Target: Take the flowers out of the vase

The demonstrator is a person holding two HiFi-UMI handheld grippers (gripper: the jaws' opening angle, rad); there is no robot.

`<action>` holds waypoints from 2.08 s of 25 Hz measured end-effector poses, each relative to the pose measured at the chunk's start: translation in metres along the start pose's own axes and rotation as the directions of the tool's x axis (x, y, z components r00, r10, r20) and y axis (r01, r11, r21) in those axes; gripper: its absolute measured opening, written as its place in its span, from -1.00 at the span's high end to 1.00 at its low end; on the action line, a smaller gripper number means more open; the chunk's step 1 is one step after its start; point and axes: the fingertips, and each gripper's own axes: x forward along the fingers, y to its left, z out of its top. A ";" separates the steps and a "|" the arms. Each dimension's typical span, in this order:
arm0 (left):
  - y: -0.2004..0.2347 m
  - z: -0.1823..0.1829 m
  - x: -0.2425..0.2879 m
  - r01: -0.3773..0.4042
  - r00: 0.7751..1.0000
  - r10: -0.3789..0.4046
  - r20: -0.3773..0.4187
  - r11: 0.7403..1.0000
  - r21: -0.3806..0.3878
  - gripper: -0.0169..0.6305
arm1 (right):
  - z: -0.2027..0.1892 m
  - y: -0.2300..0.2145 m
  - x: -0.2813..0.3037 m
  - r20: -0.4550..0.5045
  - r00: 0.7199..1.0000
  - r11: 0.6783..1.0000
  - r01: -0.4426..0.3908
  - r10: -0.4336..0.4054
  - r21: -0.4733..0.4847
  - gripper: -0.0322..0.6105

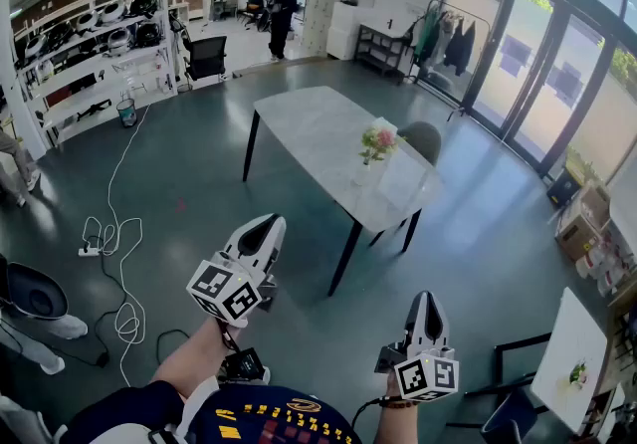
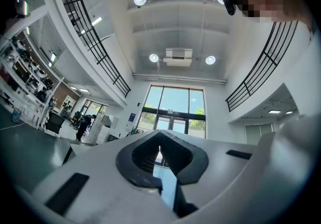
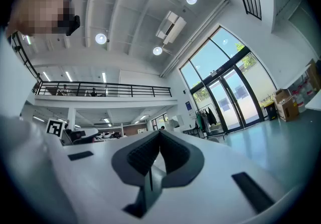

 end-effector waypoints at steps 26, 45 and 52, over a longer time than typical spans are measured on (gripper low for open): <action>0.056 -0.004 0.006 0.007 1.000 -0.008 -0.022 1.000 -0.007 0.94 | -0.029 0.033 0.039 0.006 1.000 1.000 0.021 -0.021 0.012 0.87; 0.135 -0.020 -0.001 0.035 0.998 -0.040 -0.041 0.994 -0.108 0.94 | -0.067 0.080 0.063 -0.041 0.995 0.996 0.092 -0.092 -0.015 0.87; 0.150 -0.037 0.011 0.010 0.997 -0.017 -0.072 0.994 -0.105 0.94 | -0.089 0.074 0.092 -0.071 0.995 0.998 0.067 -0.066 0.017 0.87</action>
